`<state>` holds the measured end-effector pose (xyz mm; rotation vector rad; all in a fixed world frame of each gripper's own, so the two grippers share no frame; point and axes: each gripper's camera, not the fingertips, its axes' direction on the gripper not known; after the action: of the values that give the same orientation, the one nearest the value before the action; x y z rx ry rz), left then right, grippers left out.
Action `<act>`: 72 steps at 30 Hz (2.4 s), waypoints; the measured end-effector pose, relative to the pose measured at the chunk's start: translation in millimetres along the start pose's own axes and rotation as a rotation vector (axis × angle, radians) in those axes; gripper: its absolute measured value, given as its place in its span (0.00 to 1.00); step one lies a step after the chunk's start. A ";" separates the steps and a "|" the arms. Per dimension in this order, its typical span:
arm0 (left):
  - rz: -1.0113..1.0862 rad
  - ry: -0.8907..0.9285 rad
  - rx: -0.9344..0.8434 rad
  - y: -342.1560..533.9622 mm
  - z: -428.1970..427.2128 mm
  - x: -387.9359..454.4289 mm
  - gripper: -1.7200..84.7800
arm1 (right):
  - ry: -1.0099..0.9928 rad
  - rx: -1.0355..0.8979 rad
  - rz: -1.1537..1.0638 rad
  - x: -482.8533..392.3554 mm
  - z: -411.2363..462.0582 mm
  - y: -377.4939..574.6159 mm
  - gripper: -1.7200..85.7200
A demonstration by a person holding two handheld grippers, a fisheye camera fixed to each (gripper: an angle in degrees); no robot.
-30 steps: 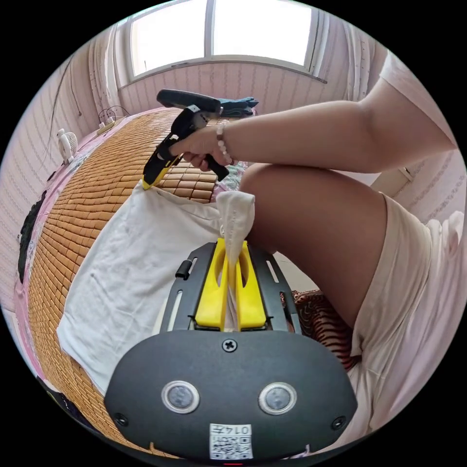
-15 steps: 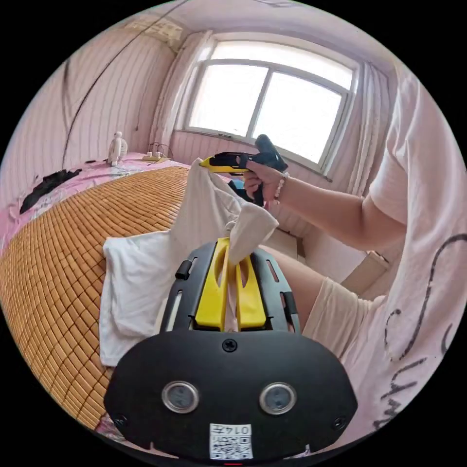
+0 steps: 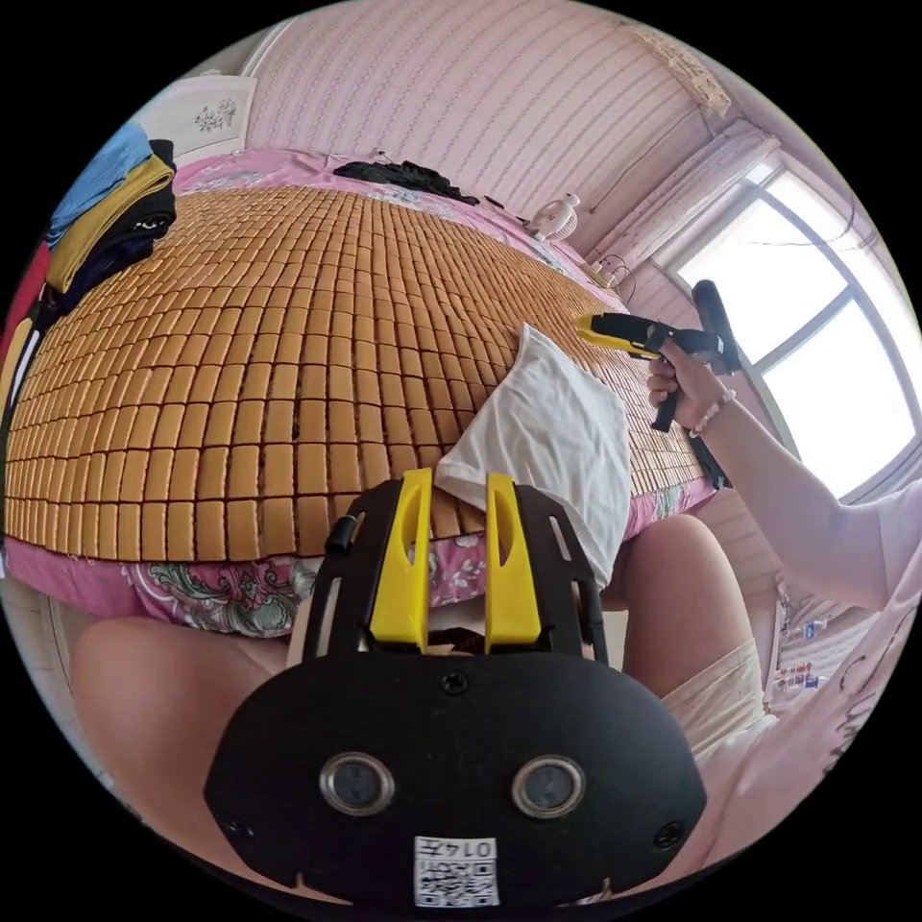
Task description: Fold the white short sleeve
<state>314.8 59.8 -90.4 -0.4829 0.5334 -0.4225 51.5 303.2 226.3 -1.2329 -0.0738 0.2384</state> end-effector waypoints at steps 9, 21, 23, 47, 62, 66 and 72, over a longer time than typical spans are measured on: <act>0.118 -0.051 -0.069 -20.3 37.0 17.0 0.13 | 0.093 -0.151 -0.076 -22.0 33.0 -3.6 0.13; 0.295 -0.014 -0.117 -25.3 43.8 70.1 0.02 | -0.140 0.161 -0.091 -26.6 -93.0 70.4 0.04; 0.356 0.016 -0.044 -24.8 28.1 84.9 0.01 | -0.133 0.245 -0.086 -27.1 -136.7 101.5 0.04; 0.710 0.644 -0.056 -227.3 242.8 569.8 0.07 | 0.555 0.313 0.662 318.7 -501.4 214.5 0.08; 0.753 0.256 -0.195 -150.2 214.4 374.7 0.01 | 0.741 0.162 0.543 252.4 -275.5 381.1 0.10; 0.677 0.253 -0.202 -115.9 179.8 342.1 0.01 | 0.799 0.194 0.479 251.1 -264.1 368.0 0.10; 0.563 0.254 -0.191 -78.2 141.4 301.8 0.01 | 0.729 0.133 0.628 256.0 -224.4 384.6 0.04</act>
<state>611.5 -107.5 -55.6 -0.4413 0.9289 0.1121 287.9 271.4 -228.6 -1.1180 0.9554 0.3150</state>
